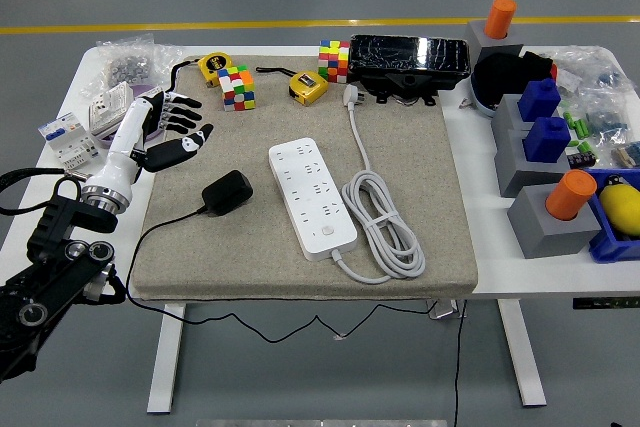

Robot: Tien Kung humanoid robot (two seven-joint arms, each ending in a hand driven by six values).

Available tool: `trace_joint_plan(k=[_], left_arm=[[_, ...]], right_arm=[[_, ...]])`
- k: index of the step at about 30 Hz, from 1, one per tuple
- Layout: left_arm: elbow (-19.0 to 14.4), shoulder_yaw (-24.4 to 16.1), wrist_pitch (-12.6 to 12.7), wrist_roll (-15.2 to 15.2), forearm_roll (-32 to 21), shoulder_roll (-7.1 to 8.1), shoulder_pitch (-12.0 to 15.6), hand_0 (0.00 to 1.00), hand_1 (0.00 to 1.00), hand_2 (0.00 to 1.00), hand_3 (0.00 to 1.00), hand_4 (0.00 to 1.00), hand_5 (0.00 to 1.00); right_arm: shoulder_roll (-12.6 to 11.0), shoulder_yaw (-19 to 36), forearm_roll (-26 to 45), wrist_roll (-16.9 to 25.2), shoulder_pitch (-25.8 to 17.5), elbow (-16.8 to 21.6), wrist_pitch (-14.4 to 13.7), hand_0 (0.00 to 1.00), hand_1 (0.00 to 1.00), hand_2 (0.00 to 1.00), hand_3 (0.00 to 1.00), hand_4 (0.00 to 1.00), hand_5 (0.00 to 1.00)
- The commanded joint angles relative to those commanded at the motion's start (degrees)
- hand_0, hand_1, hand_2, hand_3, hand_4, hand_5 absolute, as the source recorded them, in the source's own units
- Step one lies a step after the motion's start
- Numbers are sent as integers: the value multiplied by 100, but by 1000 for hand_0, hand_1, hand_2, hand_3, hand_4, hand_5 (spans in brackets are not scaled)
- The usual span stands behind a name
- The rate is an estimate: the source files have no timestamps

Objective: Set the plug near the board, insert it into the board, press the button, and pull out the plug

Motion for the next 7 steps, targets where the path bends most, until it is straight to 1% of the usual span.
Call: trace_joint_plan(k=[7], left_arm=[[3,51,-9,10,0,8,-4,473,507,521,556,755,157]], right_arm=[[-6,-39,9,2,8,6,0,574,635,621,550,889,422]])
